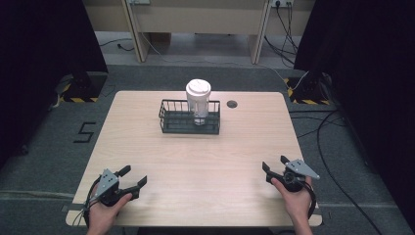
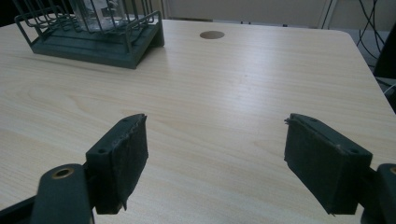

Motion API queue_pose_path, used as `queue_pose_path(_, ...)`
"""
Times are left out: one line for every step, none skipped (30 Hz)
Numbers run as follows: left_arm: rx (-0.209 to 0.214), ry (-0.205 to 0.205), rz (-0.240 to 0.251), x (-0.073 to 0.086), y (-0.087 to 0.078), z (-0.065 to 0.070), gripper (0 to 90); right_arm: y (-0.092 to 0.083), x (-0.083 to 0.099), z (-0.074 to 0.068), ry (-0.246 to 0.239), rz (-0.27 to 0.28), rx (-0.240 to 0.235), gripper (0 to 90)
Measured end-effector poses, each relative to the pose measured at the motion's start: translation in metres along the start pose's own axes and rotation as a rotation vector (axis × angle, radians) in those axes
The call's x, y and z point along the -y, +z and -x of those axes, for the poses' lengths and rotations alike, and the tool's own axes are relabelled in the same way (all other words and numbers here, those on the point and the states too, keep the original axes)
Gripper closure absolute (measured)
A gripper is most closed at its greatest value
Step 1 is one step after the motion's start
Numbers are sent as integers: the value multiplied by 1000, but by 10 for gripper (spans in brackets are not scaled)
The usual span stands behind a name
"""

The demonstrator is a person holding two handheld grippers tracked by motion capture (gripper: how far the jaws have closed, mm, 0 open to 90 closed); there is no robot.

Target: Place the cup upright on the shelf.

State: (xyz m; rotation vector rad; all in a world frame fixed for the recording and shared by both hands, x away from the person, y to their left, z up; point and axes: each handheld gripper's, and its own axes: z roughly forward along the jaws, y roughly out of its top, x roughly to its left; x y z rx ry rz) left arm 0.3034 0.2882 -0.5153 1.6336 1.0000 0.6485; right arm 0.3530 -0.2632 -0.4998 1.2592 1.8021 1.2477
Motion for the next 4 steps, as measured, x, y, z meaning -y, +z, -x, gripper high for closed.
queue_pose_path(0, 0, 0, 0, 0, 0, 202, 0, 0, 0, 1, 2, 1, 220)
queue_pose_path(0, 1, 0, 0, 0, 0, 202, 0, 0, 0, 1, 2, 3, 219)
queue_pose_path(1, 1, 1, 0, 0, 0, 202, -1, 1, 1, 2, 2, 3, 219)
queue_pose_path(-4, 7, 1, 0, 0, 0, 202, -1, 1, 1, 3, 2, 4, 219)
